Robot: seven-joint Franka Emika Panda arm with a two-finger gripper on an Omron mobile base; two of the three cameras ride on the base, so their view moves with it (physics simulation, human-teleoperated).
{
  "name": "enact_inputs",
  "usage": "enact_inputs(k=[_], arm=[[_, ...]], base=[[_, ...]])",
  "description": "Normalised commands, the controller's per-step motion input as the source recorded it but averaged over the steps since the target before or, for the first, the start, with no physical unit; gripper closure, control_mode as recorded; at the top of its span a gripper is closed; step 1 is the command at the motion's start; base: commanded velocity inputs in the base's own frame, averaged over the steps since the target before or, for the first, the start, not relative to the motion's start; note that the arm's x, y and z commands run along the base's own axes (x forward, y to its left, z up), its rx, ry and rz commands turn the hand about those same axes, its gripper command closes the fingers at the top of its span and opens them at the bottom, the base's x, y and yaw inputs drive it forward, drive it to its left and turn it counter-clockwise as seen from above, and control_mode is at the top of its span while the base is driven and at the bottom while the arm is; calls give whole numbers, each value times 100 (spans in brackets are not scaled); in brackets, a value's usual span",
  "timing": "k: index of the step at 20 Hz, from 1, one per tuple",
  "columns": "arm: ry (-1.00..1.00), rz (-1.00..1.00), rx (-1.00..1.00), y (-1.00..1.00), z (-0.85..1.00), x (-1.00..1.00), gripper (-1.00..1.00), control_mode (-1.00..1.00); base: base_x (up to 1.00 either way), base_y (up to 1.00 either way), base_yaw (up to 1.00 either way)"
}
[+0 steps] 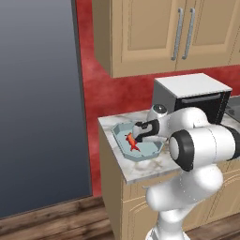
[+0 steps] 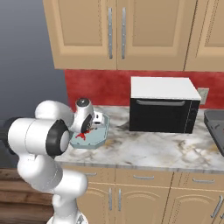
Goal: Place one onion and one fish in each tupperware on the nearby counter, to pack two identical lunches.
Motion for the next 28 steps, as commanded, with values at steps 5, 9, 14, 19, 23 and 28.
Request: enact_inputs(k=[5,9,14,19,23,28], arm=[[0,0,0,1,-7,24,-100,-100],[1,-2,0,0,1,3,-100,-100],[2,-6,0,0,19,-10,-100,-100],[-2,-6,0,-18,61,-86,-100,-100],[-10,-2,0,-44,74,-100,-100,-100],[-4,0,0,-77,66,-99,-100,-100]], base=[[0,0,0],[0,0,0],[0,0,0],[0,0,0],[0,0,0],[0,0,0]])
